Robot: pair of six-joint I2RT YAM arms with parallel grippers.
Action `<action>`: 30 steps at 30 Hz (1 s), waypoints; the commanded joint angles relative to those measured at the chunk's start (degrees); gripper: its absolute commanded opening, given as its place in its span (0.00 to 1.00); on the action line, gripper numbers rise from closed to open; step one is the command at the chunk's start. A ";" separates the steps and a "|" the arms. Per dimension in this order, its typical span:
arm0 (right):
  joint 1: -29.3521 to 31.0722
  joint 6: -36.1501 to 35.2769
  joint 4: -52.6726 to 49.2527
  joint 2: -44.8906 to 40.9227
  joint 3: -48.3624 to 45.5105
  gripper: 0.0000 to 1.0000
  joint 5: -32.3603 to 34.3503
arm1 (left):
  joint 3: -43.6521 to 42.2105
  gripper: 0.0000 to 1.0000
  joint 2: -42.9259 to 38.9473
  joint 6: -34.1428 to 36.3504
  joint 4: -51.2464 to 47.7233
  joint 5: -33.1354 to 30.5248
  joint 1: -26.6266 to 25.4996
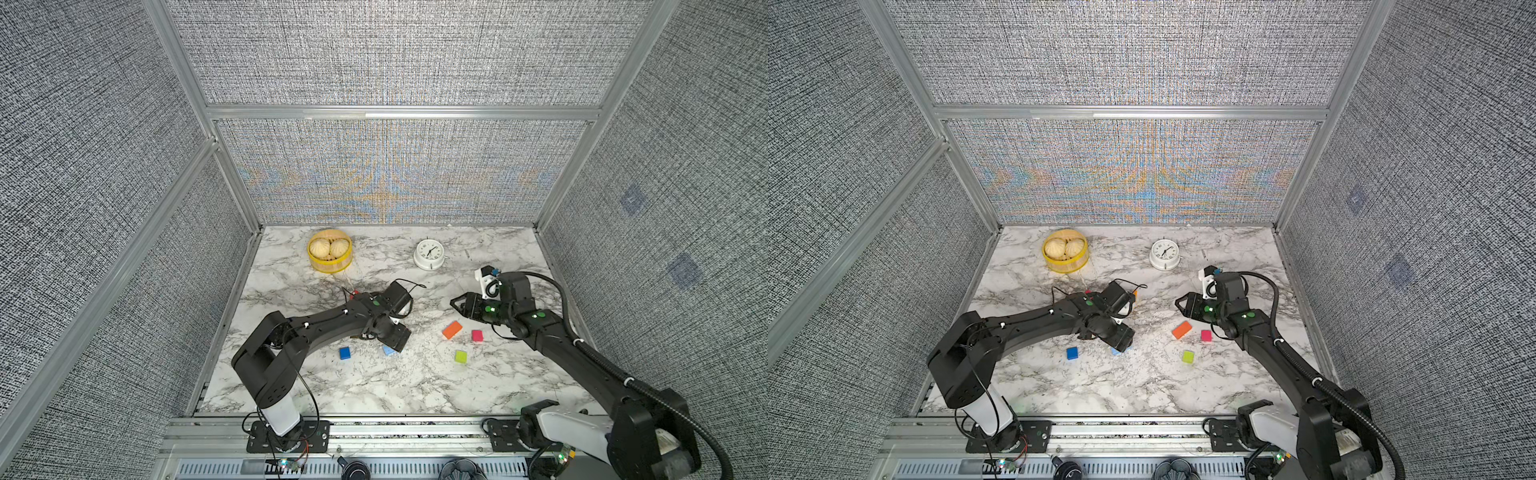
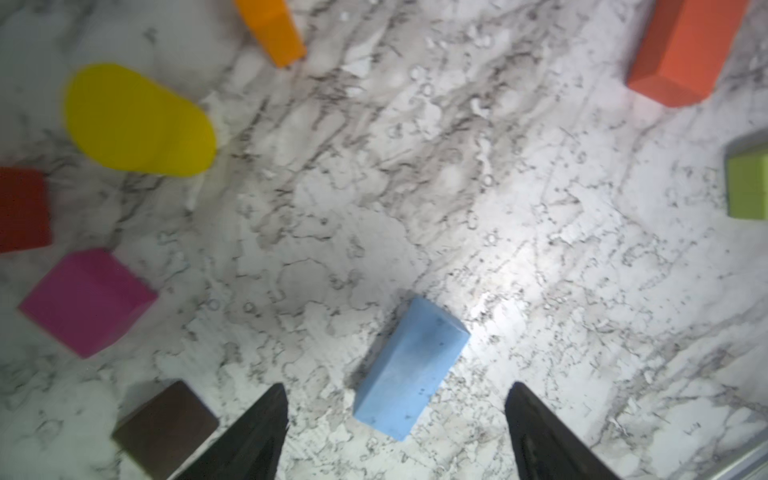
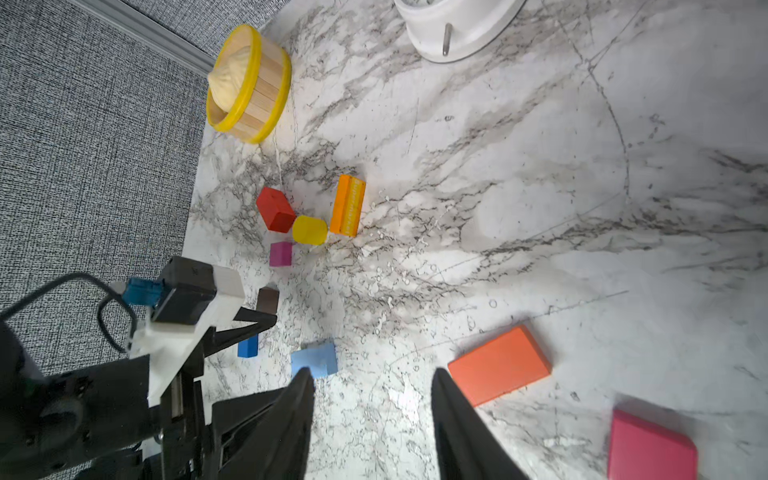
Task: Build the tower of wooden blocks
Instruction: 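Move the left gripper to the light-blue block and grasp it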
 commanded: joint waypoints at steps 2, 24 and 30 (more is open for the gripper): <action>0.25 0.75 -0.65 -0.06 -0.38 0.49 -0.94 | -0.87 0.83 1.15 1.93 2.24 1.25 -0.32; 0.96 0.45 0.50 3.04 -0.04 0.49 -1.13 | -3.49 0.52 3.87 0.63 2.27 3.24 -0.47; 1.10 0.49 0.59 3.15 -0.08 0.49 -1.12 | -5.34 0.49 1.66 -0.77 1.24 3.83 -0.74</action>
